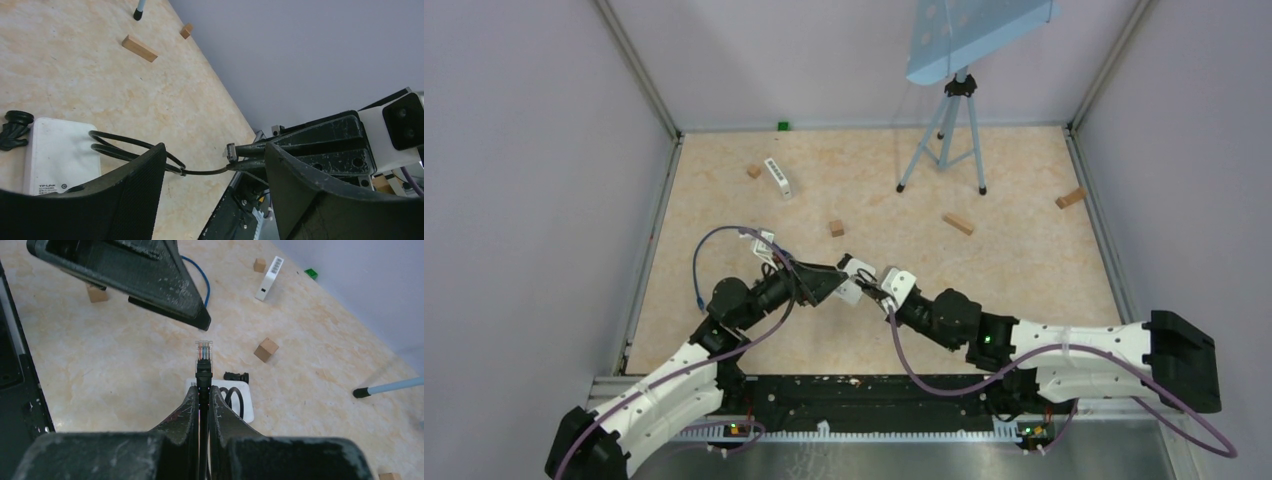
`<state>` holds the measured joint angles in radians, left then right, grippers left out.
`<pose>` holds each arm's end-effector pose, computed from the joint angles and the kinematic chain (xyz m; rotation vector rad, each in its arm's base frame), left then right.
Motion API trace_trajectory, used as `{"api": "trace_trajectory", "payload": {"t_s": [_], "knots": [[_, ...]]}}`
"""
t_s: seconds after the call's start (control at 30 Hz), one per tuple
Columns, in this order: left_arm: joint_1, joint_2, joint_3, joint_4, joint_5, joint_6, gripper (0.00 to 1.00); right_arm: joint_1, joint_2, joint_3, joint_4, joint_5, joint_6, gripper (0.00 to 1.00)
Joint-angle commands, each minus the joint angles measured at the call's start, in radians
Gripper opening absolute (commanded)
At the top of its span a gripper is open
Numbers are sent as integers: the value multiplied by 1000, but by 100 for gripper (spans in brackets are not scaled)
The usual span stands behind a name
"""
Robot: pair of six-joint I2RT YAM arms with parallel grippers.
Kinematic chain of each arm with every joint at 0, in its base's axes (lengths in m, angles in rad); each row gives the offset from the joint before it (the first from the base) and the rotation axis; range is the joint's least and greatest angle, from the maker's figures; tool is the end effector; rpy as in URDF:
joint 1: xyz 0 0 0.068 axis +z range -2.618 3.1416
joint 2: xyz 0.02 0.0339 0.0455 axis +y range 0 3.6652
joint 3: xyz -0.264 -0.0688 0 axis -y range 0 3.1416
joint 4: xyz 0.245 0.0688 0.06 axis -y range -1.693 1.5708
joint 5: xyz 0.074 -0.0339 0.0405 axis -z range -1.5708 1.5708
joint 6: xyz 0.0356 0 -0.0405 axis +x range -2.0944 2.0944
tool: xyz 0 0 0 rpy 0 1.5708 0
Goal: Insert the plug into the switch port
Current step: Insert the connector into the switch port.
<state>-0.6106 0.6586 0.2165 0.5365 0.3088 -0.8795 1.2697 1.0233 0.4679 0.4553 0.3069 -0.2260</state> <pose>0.1296 -0.1039 0.2347 0.0579 1.6543 -1.4026 0.0784 0.2163 0.2499 -0.9688 1.3895 0.5315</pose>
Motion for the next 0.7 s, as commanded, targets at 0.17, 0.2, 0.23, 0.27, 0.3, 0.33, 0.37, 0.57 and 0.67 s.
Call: {"api": "trace_trajectory", "payload": {"t_s": [0.17, 0.2, 0.23, 0.27, 0.3, 0.33, 0.37, 0.57, 0.67], "knots": [[-19, 18, -23, 172, 87, -43, 68, 10, 50, 61, 158, 11, 7, 0], [-21, 22, -24, 178, 88, -44, 66, 10, 55, 65, 155, 5, 7, 0], [-23, 26, -25, 186, 91, -44, 65, 10, 60, 68, 155, 1, 7, 0], [-26, 30, -25, 195, 93, -42, 63, 10, 63, 69, 156, -1, 7, 0], [-29, 36, -25, 200, 95, -41, 61, 10, 65, 68, 160, -1, 8, 0], [-30, 42, -25, 208, 98, -40, 59, 10, 66, 68, 164, 0, 8, 0], [-33, 47, -25, 216, 100, -39, 56, 10, 67, 67, 167, 0, 8, 0], [-55, 90, -26, 258, 108, -35, 42, 10, 81, 79, 158, -12, 7, 0], [-62, 100, -26, 265, 102, -32, 34, 10, 91, 86, 146, -31, 7, 0]]}}
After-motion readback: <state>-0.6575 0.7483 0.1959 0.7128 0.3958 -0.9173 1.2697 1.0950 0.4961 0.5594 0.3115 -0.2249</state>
